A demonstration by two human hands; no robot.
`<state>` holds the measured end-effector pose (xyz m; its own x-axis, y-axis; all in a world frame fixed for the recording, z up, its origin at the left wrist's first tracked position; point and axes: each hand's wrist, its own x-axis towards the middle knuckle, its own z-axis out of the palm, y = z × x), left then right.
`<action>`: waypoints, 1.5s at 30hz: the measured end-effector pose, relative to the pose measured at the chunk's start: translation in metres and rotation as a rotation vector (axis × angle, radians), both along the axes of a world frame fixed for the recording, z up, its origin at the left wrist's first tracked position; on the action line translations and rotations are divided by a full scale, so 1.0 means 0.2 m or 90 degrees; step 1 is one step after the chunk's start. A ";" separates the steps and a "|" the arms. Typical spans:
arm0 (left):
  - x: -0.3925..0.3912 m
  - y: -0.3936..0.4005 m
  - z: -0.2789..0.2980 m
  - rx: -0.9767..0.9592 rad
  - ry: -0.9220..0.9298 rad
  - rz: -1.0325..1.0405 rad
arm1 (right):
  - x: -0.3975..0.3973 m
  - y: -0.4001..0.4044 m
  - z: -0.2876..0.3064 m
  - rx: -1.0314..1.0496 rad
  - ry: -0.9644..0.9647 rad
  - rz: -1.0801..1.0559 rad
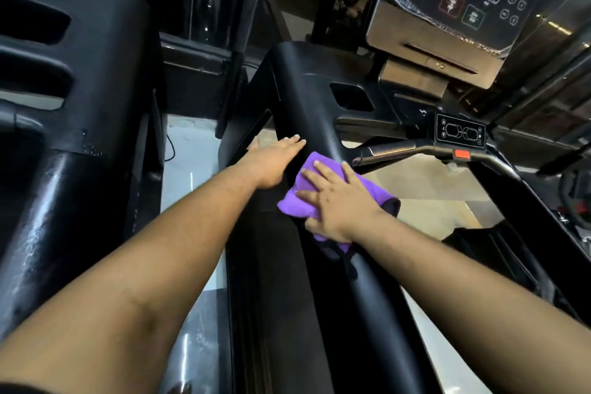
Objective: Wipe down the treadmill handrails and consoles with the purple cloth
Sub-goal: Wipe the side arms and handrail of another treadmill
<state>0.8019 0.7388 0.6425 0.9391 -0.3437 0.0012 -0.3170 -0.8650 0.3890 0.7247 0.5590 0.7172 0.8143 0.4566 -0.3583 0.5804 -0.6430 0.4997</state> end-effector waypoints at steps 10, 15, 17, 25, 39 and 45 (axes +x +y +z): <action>-0.02 -0.02 -0.06 -0.007 -0.105 -0.022 | -0.37 0.01 -0.10 -0.186 0.092 0.124; -0.18 -0.09 -0.02 -0.011 -0.072 -0.022 | -0.22 -0.10 0.03 0.066 0.015 -0.048; -0.27 -0.11 0.01 -0.007 -0.054 -0.013 | -0.28 -0.09 0.02 0.103 -0.019 -0.080; -0.60 -0.24 -0.03 0.006 -0.037 0.018 | -0.74 -0.41 0.01 0.196 0.000 -0.115; -1.14 -0.50 -0.03 -0.081 0.017 0.078 | -1.25 -0.56 -0.01 0.114 0.076 0.072; -1.18 -0.51 -0.02 -0.130 0.021 0.070 | -1.22 -0.46 -0.02 0.132 0.015 -0.027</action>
